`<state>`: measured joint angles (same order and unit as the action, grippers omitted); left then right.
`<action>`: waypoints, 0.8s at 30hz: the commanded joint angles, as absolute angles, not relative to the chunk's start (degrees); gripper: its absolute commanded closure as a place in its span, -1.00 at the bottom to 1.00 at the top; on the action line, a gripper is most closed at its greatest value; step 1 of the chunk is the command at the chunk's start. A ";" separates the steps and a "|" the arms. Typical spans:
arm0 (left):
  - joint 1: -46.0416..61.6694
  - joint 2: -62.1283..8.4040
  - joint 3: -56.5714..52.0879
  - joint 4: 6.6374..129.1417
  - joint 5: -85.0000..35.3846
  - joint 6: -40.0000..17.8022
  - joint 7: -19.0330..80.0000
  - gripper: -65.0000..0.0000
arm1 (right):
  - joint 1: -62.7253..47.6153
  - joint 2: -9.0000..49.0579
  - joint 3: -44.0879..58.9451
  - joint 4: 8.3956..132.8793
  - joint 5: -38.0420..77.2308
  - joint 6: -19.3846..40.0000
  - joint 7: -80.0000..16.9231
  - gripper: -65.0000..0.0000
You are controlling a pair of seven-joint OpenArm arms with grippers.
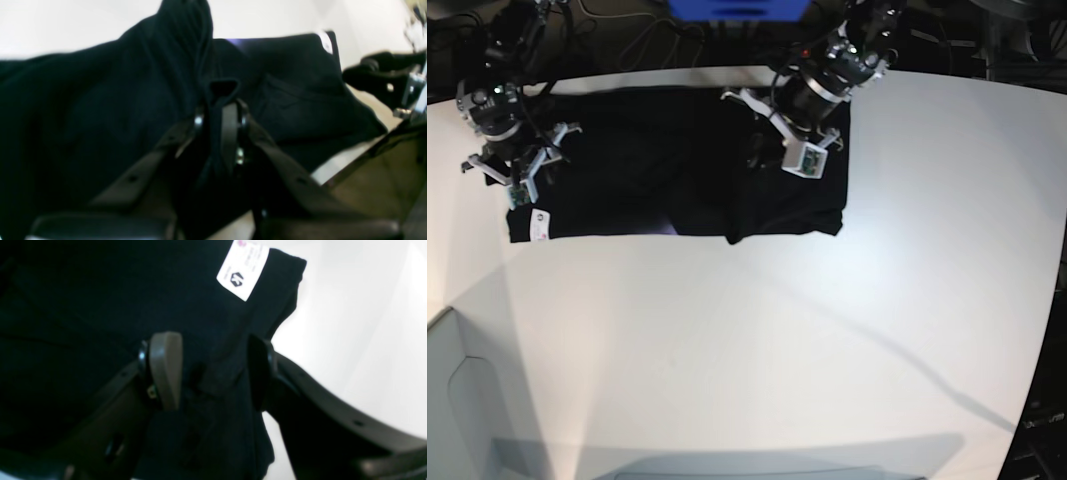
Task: Fold the T-shirt properly
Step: 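Lift the strip end with the left gripper and fold it toward the right gripper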
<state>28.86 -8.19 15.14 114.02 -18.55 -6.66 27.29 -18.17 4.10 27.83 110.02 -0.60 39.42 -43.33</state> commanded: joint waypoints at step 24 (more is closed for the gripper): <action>15.34 -7.96 30.55 105.27 -14.37 -6.90 26.07 1.00 | -17.98 4.62 27.74 110.99 0.04 40.00 -42.33 0.01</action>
<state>15.70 -8.40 30.37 104.25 -13.91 -6.39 27.64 -18.13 4.12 27.66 110.02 -0.60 39.42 -43.35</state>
